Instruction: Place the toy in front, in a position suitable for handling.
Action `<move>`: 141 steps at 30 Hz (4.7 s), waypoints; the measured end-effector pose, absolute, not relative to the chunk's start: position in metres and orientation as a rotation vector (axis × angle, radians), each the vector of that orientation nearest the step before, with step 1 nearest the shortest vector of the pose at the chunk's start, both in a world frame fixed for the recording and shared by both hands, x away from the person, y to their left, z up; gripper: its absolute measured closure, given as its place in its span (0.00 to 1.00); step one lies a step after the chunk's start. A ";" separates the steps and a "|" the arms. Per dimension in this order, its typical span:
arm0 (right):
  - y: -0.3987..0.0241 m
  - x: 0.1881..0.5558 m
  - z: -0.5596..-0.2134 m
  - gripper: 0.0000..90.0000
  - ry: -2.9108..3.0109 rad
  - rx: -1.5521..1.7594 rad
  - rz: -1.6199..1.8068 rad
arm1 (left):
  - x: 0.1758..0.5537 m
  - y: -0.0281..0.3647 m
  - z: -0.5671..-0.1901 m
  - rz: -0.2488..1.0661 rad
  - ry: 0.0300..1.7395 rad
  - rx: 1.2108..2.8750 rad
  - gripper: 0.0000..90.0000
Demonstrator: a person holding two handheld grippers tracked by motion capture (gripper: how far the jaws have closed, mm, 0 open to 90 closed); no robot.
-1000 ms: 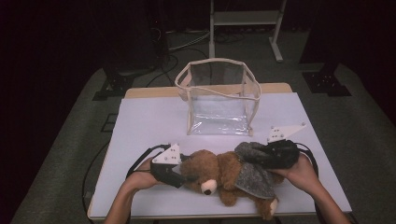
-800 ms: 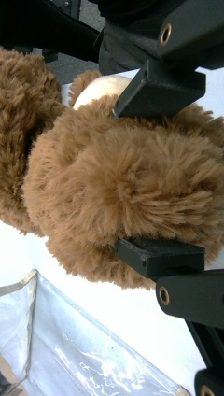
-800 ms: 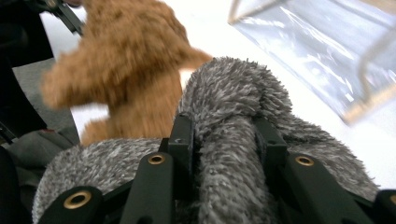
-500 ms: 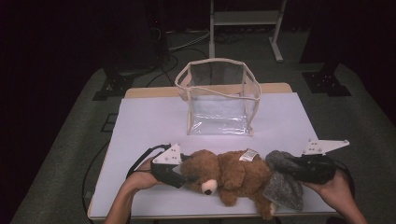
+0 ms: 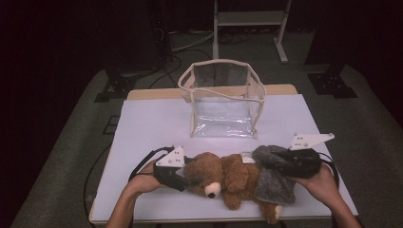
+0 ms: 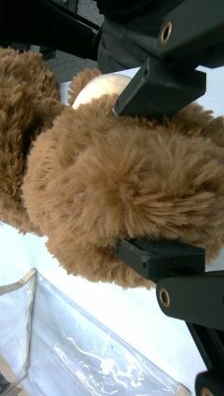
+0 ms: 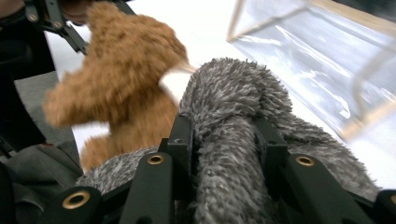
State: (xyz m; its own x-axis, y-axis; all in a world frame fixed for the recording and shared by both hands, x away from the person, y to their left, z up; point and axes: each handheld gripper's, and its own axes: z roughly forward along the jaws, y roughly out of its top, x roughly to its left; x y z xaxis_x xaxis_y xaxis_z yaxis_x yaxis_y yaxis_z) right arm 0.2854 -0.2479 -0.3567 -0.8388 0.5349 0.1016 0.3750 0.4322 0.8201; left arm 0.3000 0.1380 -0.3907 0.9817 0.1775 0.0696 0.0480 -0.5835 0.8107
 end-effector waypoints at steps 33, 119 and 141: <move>-0.245 0.266 -0.389 0.72 2.520 0.869 1.528 | 0.314 0.077 -0.378 0.149 0.183 2.336 0.27; -0.196 0.292 -0.372 0.70 2.519 0.678 1.490 | 0.314 0.139 -0.361 0.180 0.148 2.327 0.25; -0.216 0.266 -0.379 0.70 2.519 0.696 1.531 | 0.309 0.141 -0.365 0.159 0.118 2.353 0.26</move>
